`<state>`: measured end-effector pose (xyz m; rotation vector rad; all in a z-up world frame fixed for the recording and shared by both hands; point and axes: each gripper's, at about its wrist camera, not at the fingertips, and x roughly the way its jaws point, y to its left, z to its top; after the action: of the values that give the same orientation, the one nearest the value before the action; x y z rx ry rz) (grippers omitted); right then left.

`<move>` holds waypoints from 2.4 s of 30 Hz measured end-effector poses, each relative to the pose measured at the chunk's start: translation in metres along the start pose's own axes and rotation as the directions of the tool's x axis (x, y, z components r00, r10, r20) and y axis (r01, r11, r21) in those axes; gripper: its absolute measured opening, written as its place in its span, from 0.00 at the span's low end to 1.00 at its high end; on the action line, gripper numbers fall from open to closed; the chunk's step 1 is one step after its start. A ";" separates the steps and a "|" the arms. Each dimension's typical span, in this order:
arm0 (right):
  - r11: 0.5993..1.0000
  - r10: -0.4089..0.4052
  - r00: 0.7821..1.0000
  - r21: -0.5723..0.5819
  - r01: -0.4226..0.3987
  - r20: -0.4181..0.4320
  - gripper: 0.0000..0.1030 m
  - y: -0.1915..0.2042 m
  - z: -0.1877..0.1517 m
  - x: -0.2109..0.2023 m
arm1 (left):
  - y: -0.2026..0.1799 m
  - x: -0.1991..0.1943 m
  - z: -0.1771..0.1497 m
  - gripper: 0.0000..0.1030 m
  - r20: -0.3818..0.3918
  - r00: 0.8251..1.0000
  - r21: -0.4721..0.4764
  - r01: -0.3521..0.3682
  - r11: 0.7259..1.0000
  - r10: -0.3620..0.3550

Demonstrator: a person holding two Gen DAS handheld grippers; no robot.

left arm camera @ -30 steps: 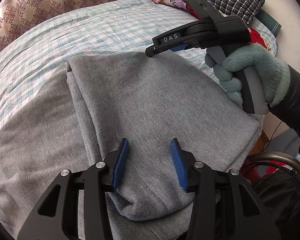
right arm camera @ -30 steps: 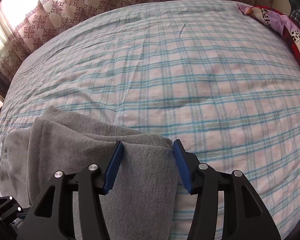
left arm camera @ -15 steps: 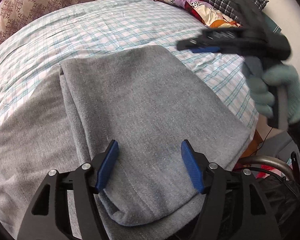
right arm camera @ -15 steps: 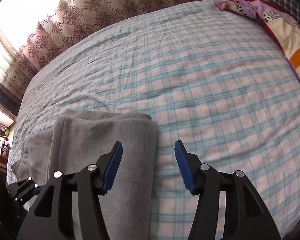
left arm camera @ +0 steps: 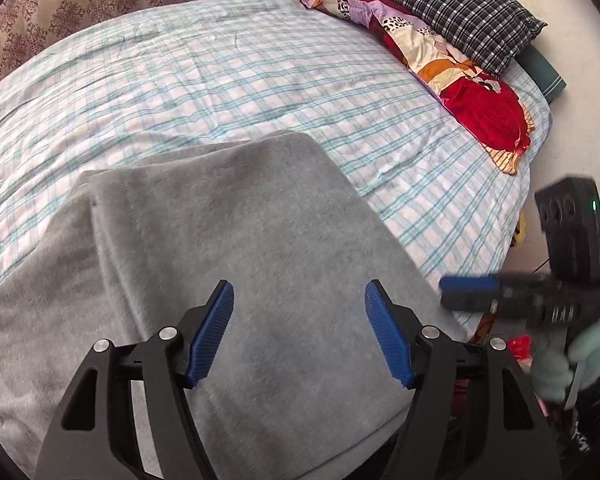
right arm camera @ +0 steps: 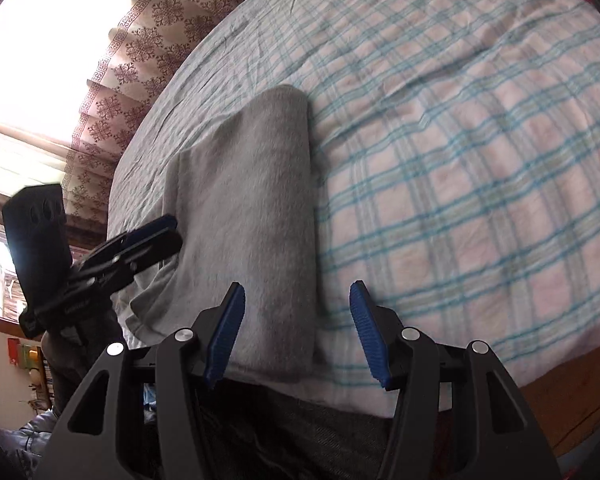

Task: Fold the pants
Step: 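Move the right gripper to the folded pants edge and grasp it, then lift the edge with the right gripper while the left gripper grasps the fabric beside it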

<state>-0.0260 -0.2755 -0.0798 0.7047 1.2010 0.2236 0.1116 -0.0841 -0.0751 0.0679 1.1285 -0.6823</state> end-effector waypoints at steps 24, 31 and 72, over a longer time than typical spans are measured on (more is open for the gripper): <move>0.949 -0.114 0.986 -0.282 0.144 0.120 0.30 0.075 -0.044 0.007 | -0.052 0.085 0.052 0.73 -0.230 0.973 -0.017 -0.015 1.000 0.010; 0.892 -0.141 0.971 -0.400 0.209 0.193 0.30 0.115 -0.060 0.009 | -0.061 0.094 0.053 0.74 -0.281 0.956 0.065 -0.074 0.995 0.090; 0.794 -0.007 0.957 -0.581 0.182 0.290 0.30 0.197 -0.043 -0.011 | 0.018 -0.041 0.066 0.21 0.052 0.995 -0.094 0.089 0.992 -0.084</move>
<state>-0.0300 -0.1137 0.0405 0.0997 0.8205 0.3902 0.1641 -0.0759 -0.0155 -0.0794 1.1218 -0.7019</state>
